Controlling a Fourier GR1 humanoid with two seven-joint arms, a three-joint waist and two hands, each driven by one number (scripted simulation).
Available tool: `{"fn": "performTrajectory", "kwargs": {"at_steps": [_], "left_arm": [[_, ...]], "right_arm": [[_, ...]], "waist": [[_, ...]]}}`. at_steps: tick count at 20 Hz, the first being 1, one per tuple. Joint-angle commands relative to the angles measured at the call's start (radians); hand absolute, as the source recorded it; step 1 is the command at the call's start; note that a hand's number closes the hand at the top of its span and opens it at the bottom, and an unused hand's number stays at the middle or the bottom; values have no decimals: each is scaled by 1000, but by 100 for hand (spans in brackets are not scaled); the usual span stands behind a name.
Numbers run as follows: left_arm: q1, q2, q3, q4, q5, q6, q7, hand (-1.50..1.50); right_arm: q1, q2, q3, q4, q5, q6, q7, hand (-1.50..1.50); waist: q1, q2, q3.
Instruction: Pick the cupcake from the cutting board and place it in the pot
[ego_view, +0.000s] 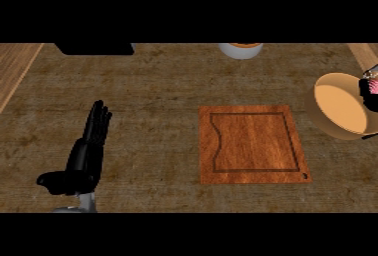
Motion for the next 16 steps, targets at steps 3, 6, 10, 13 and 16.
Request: {"fn": "performTrajectory", "kwargs": {"at_steps": [3,6,10,13,16], "left_arm": [[33,1,0,-20,17,-27,-9,0],[-6,-3,11,2,-1,-2,14,0],[-35,49,65,7,46,-59,16,0],[21,25,25,7,16,-50,-26,0],[68,0,-3,-5,17,-54,-68,0]], "right_arm": [[-94,-69,-23,357,-2,-95,-145,150],[-103,-105,-36,487,-23,-86,-218,150],[-174,-96,16,694,59,-172,-236,150],[-176,-123,-5,857,74,-218,-280,150],[-228,-188,-1,922,119,-116,-150,150]], "waist": [[10,2,0],[6,2,0],[15,5,0],[19,6,1],[26,6,0]]}}
